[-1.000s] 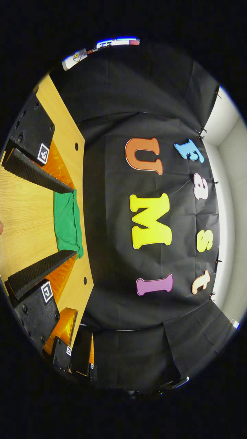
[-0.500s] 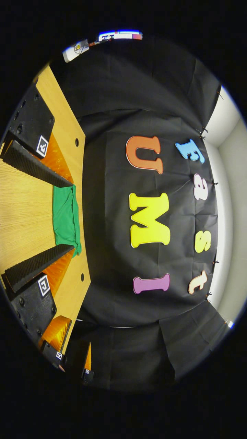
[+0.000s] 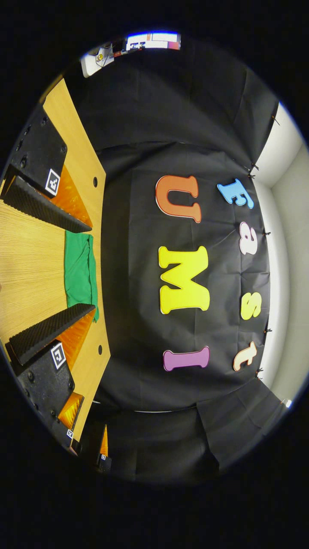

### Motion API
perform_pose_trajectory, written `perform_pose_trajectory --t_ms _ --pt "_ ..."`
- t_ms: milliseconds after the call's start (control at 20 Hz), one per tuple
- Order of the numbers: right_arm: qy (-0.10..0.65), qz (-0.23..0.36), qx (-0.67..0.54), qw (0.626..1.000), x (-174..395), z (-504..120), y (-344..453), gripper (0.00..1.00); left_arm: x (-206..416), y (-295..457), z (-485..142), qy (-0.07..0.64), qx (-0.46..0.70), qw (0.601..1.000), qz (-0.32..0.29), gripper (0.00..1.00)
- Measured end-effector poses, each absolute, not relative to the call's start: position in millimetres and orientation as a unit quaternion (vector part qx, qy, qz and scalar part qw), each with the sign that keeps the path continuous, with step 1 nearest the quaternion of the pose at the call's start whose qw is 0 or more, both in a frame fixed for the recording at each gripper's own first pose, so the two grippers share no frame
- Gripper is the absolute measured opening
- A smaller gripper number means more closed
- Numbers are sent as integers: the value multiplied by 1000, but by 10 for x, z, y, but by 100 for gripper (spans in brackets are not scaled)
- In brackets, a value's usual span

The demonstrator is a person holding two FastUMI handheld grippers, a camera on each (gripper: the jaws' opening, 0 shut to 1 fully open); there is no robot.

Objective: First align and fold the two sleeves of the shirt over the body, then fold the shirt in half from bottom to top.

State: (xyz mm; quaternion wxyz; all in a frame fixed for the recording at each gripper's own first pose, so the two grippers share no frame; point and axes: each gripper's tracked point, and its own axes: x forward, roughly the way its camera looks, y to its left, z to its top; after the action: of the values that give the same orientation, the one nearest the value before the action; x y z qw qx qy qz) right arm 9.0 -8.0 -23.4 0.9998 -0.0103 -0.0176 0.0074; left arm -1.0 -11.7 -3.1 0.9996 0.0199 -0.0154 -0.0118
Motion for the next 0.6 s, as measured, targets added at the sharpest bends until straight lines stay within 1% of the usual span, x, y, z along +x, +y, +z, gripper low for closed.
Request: perform_pose_trajectory --t_ms 50,150,200,250,400,500,550,600 --pt "-18 9 -4 1000 87 -232 -92 95 -2 -109 -74 -8 17 1000 -11 100" --pt "-10 12 11 1000 95 -261 -91 96 16 -130 -127 3 10 1000 -15 100" --pt "-9 15 18 1000 95 -258 -80 95 15 -135 -121 3 7 1000 -15 100" --pt "-10 19 17 1000 89 -249 -51 97 7 -135 -116 3 7 1000 -13 100" --pt "-13 17 12 1000 85 -249 -70 96 7 -70 -68 -5 16 1000 -3 100" --pt "-6 28 18 999 86 -286 13 97 -30 -59 0 -14 13 1000 -1 100" --pt "-2 32 19 999 82 -307 38 95 -46 -71 27 -18 9 1000 -3 100" --pt "0 34 18 999 78 -317 31 95 -45 -73 37 -19 8 1000 -5 100"
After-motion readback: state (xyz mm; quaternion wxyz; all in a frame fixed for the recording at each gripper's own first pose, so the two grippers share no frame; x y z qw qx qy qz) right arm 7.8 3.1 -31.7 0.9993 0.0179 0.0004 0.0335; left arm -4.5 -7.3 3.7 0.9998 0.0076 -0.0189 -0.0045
